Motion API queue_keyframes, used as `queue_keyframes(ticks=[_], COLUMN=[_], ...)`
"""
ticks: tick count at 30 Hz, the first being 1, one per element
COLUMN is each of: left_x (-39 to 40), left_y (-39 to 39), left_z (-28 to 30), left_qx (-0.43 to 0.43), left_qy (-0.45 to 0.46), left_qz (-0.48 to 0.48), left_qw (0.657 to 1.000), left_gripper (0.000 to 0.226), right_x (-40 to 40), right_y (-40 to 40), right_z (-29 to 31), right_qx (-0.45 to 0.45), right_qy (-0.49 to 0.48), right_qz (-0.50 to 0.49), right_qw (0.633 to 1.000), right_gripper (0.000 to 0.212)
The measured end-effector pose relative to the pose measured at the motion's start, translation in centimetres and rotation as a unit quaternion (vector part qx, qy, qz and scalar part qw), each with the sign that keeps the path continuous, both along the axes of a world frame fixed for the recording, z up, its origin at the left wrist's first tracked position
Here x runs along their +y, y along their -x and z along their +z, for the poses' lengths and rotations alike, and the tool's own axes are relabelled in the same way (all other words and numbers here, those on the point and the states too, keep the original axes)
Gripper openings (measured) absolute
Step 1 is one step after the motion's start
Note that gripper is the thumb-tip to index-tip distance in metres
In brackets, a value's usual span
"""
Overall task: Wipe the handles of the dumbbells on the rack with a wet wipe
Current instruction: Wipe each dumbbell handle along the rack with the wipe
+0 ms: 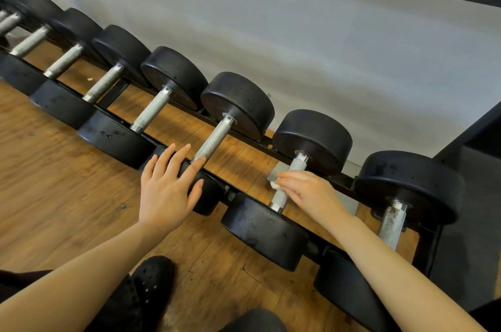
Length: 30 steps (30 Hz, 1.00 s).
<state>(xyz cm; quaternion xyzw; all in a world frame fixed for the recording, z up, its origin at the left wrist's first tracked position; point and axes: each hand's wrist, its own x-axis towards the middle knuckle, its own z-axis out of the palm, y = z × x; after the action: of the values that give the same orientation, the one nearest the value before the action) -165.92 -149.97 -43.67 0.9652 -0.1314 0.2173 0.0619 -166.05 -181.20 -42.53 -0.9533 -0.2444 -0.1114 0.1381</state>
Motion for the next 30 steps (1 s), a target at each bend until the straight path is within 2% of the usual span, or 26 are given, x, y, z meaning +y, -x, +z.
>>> queue_keyframes(ticks=[4, 6, 12, 16, 20, 23, 25, 30], left_x=[0.1, 0.1, 0.3, 0.7, 1.2, 1.6, 1.4, 1.0], left_y=[0.0, 0.0, 0.0, 0.0, 0.0, -0.7, -1.7, -3.5], left_z=[0.0, 0.1, 0.4, 0.8, 1.3, 1.8, 2.2, 2.6], left_qx=[0.005, 0.007, 0.033, 0.045, 0.053, 0.057, 0.064, 0.095], left_qy=[-0.005, -0.004, -0.006, 0.001, 0.052, 0.091, 0.114, 0.137], left_qz=[0.0, -0.001, -0.004, -0.017, -0.006, 0.022, 0.029, 0.028], left_qw=[1.0, 1.0, 0.999, 0.999, 0.997, 0.994, 0.991, 0.986], left_gripper=[0.049, 0.049, 0.049, 0.049, 0.048, 0.049, 0.051, 0.05], right_x=[0.1, -0.1, 0.1, 2.3, 7.0, 10.1, 11.5, 13.0], right_y=[0.7, 0.9, -0.2, -2.2, -5.6, -7.7, -9.2, -12.0], right_z=[-1.0, -1.1, 1.0, 2.9, 4.1, 4.4, 3.9, 2.2], right_qx=[0.067, 0.078, -0.046, -0.054, -0.078, -0.07, -0.081, -0.086], right_qy=[0.0, -0.014, -0.015, -0.038, -0.041, -0.036, -0.012, 0.016], right_qz=[0.05, 0.044, -0.015, -0.018, 0.017, 0.02, 0.024, 0.004], right_qw=[0.996, 0.996, 0.999, 0.998, 0.996, 0.997, 0.996, 0.996], right_gripper=[0.034, 0.036, 0.041, 0.039, 0.025, 0.032, 0.027, 0.044])
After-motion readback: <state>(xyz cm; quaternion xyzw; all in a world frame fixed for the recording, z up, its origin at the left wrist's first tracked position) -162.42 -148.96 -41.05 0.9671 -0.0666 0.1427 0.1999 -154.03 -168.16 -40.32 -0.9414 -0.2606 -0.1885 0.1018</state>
